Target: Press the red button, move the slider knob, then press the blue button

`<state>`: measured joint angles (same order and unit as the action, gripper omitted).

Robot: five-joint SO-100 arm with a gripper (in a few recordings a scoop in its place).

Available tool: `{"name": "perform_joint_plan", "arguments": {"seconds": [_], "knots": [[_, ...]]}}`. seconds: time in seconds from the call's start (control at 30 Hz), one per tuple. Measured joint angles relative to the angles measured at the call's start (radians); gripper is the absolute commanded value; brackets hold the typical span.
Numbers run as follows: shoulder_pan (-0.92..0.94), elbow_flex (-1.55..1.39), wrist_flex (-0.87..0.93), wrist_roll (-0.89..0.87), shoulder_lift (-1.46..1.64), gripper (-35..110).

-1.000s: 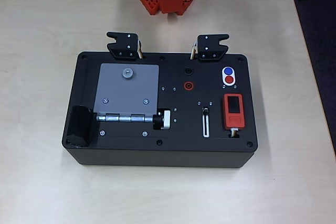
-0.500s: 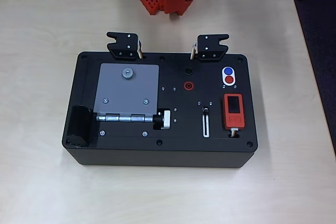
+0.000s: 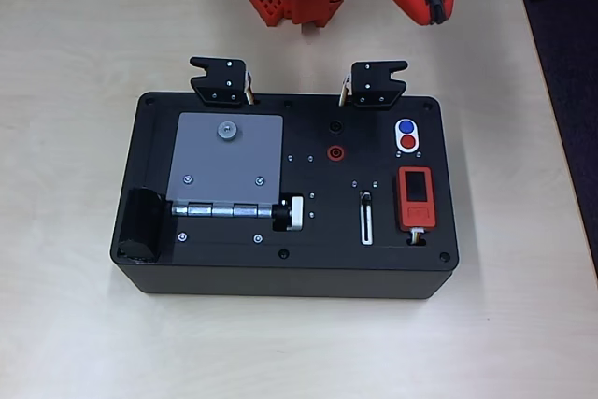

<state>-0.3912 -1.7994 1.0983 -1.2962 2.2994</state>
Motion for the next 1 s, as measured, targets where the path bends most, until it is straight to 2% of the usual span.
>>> {"name": "perform_joint_plan", "arguments": {"seconds": [0.2, 0.47, 0.73, 1.0], "knots": [[-0.009, 0.204, 0.081, -0.052, -0.212, 20], [-0.025, 0.201, 0.112, -0.15, -0.221, 29], [-0.038, 0.124, 0.204, -0.256, -0.242, 46], [-0.028, 0.12, 0.27, -0.255, -0.345, 59]]}}
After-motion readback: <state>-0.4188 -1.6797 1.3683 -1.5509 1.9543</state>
